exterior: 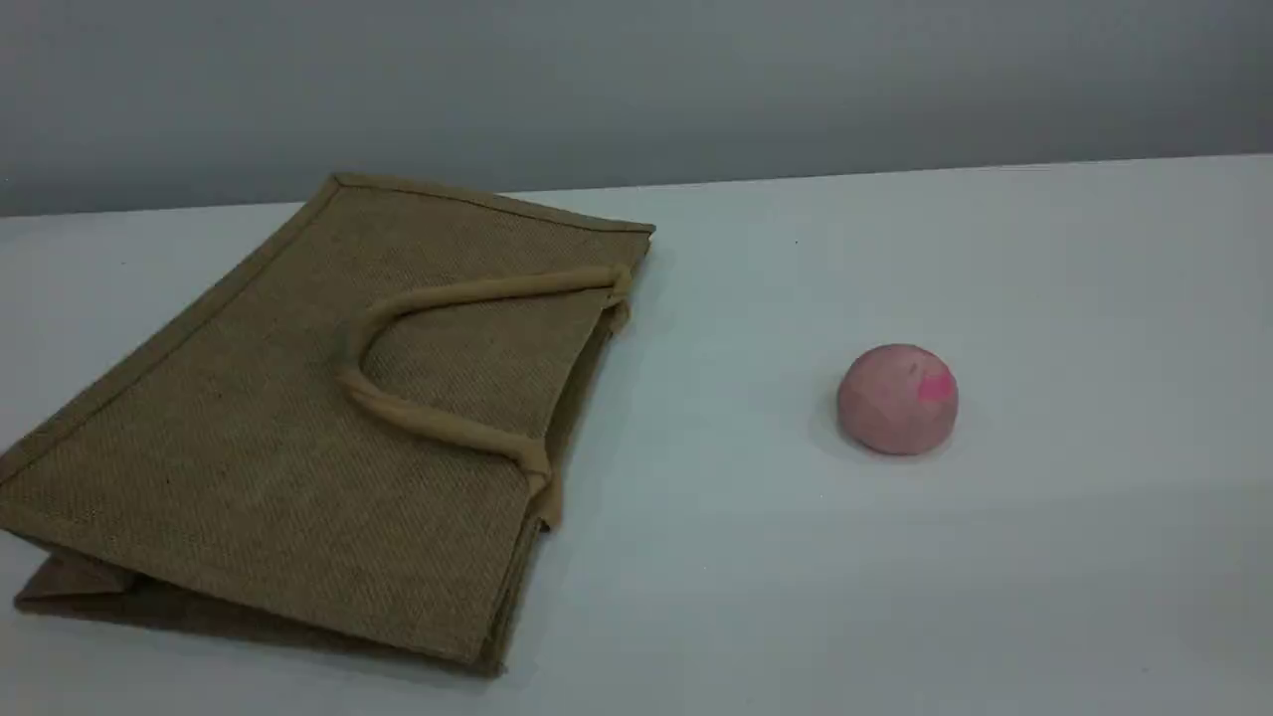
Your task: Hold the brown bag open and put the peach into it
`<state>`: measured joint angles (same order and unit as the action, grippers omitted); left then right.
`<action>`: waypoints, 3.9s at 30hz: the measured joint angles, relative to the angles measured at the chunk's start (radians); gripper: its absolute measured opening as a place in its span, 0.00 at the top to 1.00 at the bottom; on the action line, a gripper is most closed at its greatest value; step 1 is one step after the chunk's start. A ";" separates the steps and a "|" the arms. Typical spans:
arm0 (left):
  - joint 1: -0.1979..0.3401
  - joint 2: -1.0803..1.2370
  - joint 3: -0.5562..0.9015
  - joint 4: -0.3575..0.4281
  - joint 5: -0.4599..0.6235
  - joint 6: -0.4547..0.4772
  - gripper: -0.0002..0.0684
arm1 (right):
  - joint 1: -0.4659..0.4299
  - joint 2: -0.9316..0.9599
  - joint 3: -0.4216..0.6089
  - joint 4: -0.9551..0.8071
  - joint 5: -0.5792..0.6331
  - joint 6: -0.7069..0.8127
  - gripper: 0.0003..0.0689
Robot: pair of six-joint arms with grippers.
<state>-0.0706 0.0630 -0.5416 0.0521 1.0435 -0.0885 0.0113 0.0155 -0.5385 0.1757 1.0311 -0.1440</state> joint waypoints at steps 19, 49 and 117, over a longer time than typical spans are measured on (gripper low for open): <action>-0.036 0.637 -0.158 -0.052 -0.401 -0.026 0.15 | 0.000 0.565 -0.223 0.014 -0.394 0.047 0.15; -0.051 1.634 -0.538 -0.070 -0.504 -0.017 0.15 | 0.000 1.156 -0.237 0.020 -0.620 0.000 0.15; -0.142 2.186 -0.879 -0.110 -0.513 0.110 0.87 | 0.010 1.193 -0.237 0.061 -0.608 -0.001 0.15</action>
<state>-0.2130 2.2494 -1.4201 -0.0575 0.5305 0.0215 0.0209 1.2086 -0.7756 0.2371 0.4232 -0.1445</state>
